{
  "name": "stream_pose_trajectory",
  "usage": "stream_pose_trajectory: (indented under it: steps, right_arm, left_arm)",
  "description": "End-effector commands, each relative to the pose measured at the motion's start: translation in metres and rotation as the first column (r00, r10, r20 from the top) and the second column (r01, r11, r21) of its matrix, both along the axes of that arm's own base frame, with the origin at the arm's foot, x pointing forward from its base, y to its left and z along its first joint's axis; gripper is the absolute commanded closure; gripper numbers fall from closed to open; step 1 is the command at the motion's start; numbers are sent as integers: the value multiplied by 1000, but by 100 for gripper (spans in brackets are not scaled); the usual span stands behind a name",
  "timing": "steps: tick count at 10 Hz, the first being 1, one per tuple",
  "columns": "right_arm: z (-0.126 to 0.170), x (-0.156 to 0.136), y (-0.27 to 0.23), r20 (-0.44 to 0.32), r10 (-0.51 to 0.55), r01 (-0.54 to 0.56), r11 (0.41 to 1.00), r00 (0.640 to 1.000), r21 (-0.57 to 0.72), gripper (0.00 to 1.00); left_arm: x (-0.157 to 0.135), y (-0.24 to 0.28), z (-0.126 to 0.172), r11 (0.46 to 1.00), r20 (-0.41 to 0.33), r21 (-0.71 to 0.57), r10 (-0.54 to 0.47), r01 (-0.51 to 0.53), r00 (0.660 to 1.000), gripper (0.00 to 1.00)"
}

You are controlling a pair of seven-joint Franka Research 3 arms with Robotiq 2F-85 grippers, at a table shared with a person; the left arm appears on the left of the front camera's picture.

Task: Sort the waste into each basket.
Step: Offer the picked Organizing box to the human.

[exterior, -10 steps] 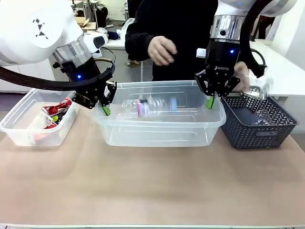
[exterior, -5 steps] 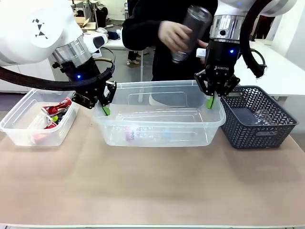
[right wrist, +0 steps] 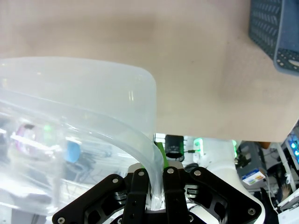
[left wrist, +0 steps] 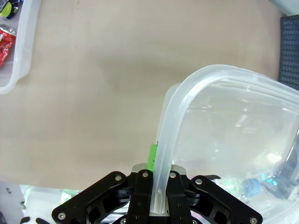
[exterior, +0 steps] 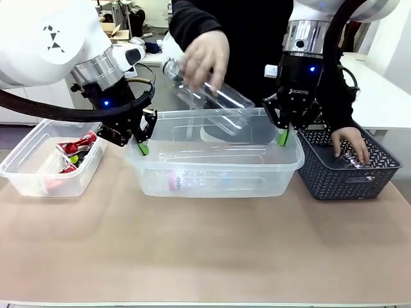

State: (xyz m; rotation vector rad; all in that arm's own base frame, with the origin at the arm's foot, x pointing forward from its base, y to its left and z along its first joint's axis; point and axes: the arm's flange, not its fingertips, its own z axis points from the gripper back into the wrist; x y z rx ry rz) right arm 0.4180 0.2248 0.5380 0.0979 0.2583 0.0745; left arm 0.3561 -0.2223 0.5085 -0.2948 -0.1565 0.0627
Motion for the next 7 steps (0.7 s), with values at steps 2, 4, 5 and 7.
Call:
stream_pose_trajectory:
  steps: [2,4,5,7]
  right_arm:
    - [1,-2,0,-4,5,-5,1000,1000,-4,100]
    - [1,-2,0,-4,5,-5,1000,1000,-4,100]
    - [1,-2,0,-4,5,-5,1000,1000,-4,100]
    - [1,-2,0,-4,5,-5,1000,1000,-4,100]
  left_arm:
    - [2,9,2,1000,16,-7,27,-27,1000,100]
    - [2,9,2,1000,16,-7,27,-27,1000,100]
    - [2,9,2,1000,16,-7,27,-27,1000,100]
    - [2,9,2,1000,16,-7,27,-27,1000,100]
